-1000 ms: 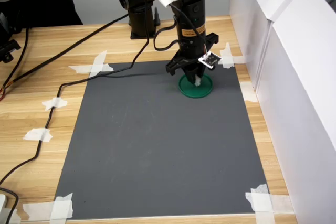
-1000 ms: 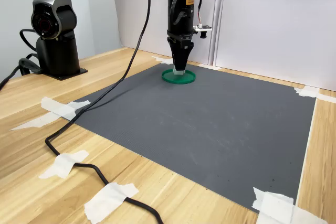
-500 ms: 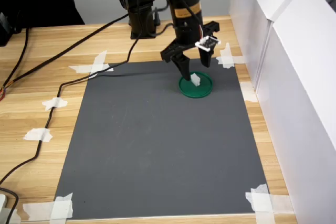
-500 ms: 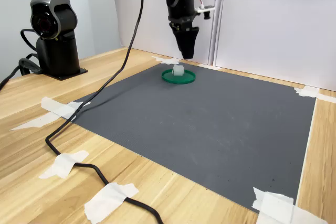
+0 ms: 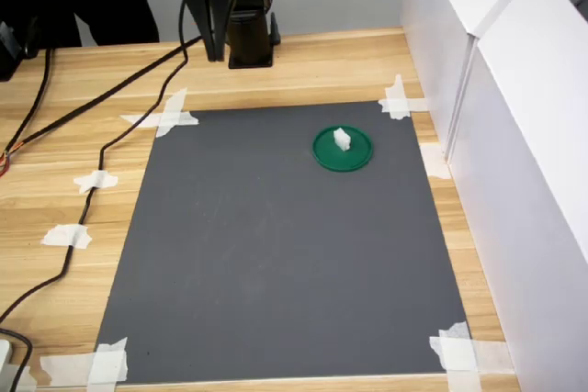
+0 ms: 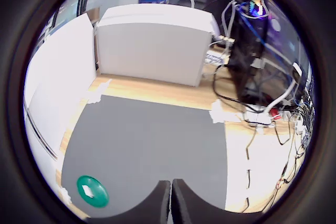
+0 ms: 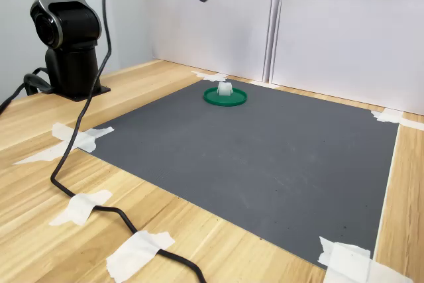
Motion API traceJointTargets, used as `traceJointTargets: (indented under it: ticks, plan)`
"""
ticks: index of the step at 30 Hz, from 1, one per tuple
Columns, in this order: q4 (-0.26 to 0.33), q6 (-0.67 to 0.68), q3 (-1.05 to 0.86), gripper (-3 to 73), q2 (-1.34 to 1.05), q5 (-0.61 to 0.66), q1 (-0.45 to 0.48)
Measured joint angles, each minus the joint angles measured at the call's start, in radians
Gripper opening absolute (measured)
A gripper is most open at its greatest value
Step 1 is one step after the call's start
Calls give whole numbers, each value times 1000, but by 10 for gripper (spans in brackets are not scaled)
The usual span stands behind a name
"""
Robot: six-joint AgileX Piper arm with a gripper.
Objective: Grasp a white terminal and put it on the green lid.
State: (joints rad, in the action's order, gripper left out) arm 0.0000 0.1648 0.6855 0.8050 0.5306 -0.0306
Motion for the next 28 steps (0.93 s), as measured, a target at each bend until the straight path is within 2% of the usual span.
traceJointTargets:
  ticks: [7,14,21,28]
  plan:
    - [0,-11,-285,-16,-366,-25,74]
    - [21,-24,-472,-16,-653,-53,81]
    - [21,-24,-527,-16,-809,-81,81]
    - [21,-24,-527,-16,-815,-87,81]
